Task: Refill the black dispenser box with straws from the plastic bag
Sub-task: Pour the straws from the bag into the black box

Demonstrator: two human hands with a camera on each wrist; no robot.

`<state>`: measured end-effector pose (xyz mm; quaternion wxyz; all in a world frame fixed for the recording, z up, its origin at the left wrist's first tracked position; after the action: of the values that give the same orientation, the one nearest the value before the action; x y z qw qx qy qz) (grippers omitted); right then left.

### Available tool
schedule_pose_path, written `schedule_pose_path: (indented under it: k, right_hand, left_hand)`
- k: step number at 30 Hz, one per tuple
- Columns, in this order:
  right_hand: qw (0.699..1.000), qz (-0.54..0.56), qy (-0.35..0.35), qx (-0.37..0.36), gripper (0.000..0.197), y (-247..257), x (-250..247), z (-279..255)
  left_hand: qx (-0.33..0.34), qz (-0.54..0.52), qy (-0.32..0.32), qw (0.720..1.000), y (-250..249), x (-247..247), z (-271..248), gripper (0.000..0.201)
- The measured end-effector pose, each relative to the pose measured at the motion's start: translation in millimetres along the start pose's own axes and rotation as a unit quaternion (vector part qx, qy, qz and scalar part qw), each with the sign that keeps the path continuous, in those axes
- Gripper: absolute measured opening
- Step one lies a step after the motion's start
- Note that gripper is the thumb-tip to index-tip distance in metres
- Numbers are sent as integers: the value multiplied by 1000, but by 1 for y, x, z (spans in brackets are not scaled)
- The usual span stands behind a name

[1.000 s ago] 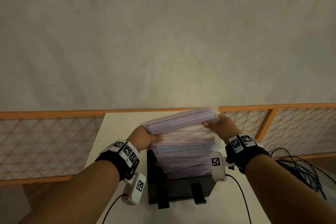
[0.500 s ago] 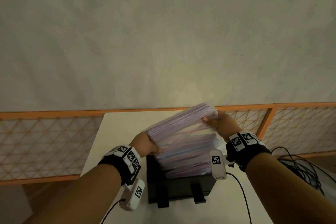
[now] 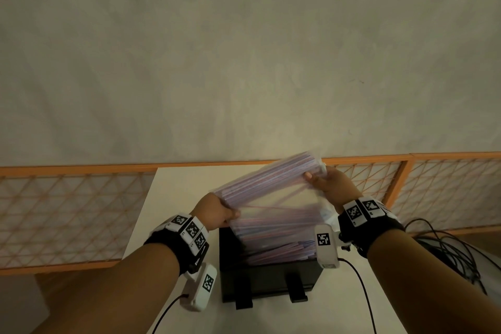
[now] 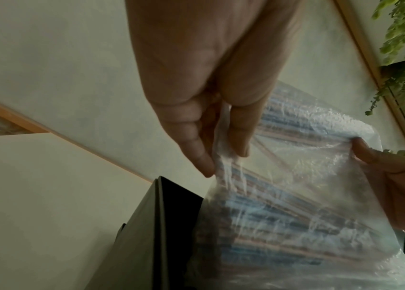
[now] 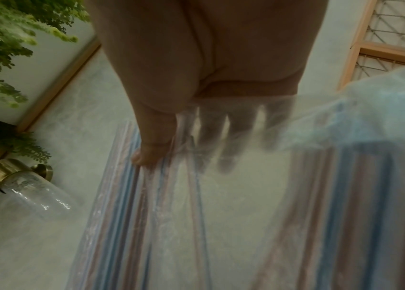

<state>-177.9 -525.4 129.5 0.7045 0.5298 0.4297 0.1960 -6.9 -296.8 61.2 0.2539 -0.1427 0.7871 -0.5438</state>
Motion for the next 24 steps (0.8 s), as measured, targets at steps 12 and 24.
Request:
schedule_pose_path:
  k: [12,24]
  right_hand:
    - [1000,0,1,-26,19,14,-3,-7]
    - [999,-2,22,-29,62,12,3,-2]
  left_hand:
    - [59,-136,6,989,-16,-7,-9,76]
    - [87,-129,-10,988,-23,-10,-11,14]
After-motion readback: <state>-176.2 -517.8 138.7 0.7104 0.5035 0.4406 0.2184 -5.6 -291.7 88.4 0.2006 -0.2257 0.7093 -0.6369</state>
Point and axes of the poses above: each hand's wrist, its own z-axis towards the middle knuckle, its own x-axis out of the palm, y = z × x, the point moved 10 cm from there along z, towards the middle knuckle, and after that the axes turned 8 degrees about y, right-handed, at the moved point
